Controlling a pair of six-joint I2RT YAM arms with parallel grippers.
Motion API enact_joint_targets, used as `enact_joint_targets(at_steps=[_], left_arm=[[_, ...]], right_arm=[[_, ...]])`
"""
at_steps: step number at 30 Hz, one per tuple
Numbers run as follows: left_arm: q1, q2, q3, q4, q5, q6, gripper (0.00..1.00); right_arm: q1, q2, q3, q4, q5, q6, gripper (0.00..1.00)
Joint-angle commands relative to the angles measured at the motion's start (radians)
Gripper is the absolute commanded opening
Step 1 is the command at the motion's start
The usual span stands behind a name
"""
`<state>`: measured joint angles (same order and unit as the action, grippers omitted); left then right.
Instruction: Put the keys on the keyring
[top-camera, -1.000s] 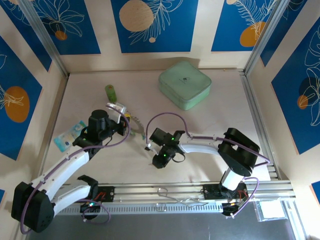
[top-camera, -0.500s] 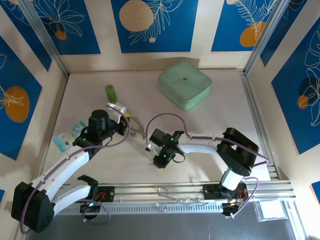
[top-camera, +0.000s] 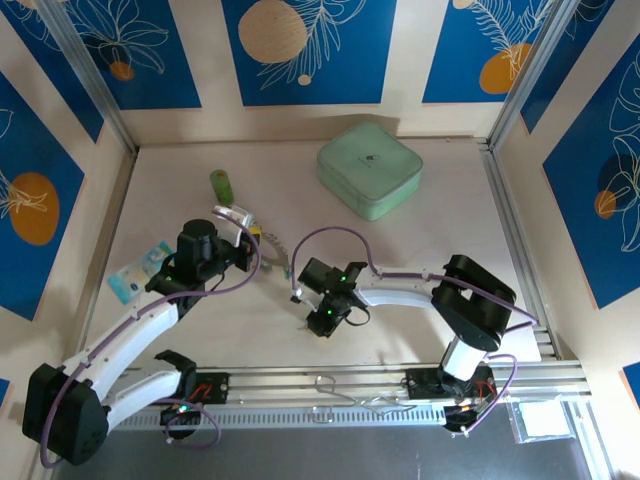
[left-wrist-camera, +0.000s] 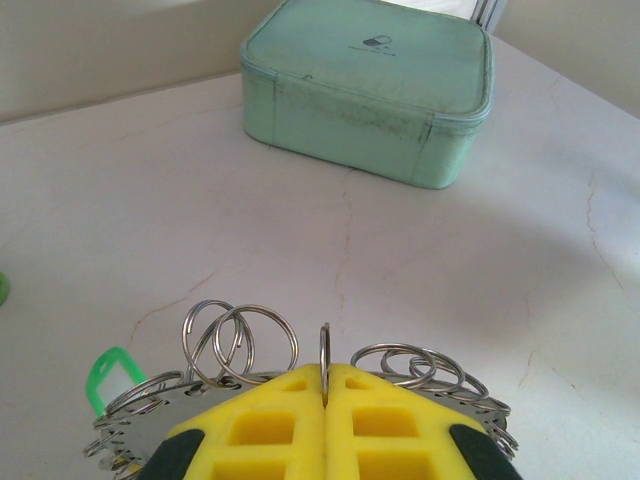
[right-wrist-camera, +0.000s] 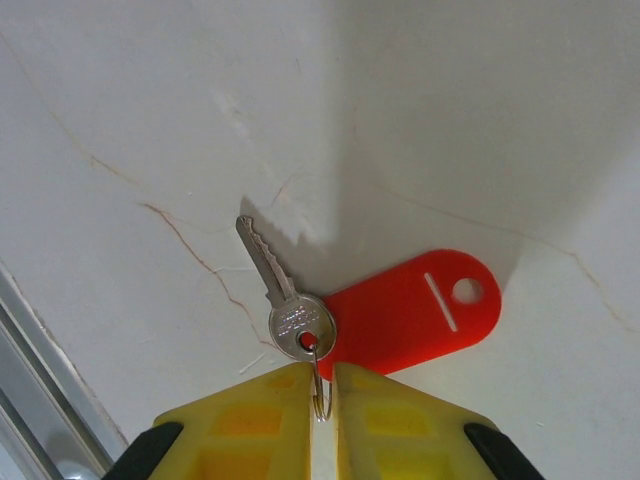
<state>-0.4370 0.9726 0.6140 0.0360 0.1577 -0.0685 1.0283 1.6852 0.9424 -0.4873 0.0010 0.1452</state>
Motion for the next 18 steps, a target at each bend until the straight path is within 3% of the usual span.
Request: enact_joint_targets(at_steps=[1,14,18], left_arm=[[-0.009,-0.010,0.036,0.023,0.023,0.027,0.00],[-0.011,-0.012,0.038,0.020,0.022,0.031,0.00],[-0.012,-0.018,0.043,0.008,0.020,0.033,0.00]], right_arm=[[0.007,0.007,0.020,-0.022,0.004,-0.003,0.14],[0.007,-0.016,0.022,-0.030,0.010,-0.004,0.00],[0.006,-0.061,0.019,-0.038,0.030,-0.006,0.00]])
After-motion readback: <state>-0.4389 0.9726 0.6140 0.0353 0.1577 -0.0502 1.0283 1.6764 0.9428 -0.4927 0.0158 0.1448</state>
